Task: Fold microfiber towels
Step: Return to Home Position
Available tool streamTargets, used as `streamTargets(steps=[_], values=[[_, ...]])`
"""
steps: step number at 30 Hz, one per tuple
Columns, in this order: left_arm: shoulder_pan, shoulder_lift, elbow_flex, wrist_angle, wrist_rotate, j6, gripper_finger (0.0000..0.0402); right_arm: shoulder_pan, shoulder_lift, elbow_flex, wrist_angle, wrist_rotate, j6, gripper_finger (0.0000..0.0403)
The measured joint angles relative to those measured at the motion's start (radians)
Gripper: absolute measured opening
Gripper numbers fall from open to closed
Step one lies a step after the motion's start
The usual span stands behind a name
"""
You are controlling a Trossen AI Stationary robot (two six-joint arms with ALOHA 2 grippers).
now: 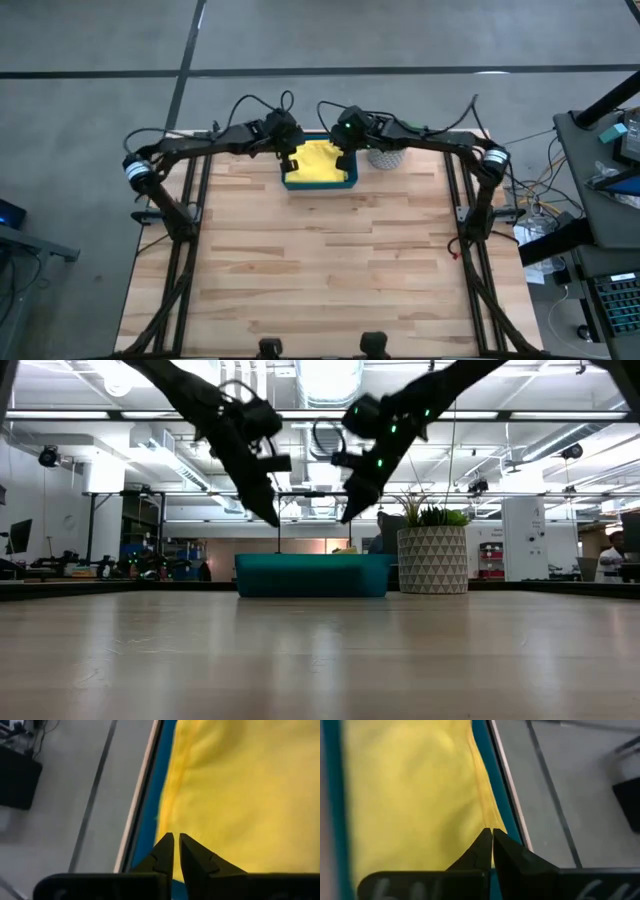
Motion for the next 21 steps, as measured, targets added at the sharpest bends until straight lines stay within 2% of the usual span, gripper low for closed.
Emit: streamTargets(steps=[7, 14, 21], values=[[-0.175, -0.158, -0.055, -0.026, 0.014, -0.103, 0.0015, 0.115, -0.157, -0.105, 0.016, -0.009, 0.047, 0.0009], [-0.431, -0.357, -0.212, -0.015, 0.039, -0.189, 0.0015, 0.255, -0.385, -0.353, 0.159, -0.105, 0.103, 0.0009], [-0.616, -0.591, -0.401, 0.116, 0.044, -0.241, 0.0015, 0.35, -0.637, -0.62, 0.323, -0.136, 0.153, 0.0009]])
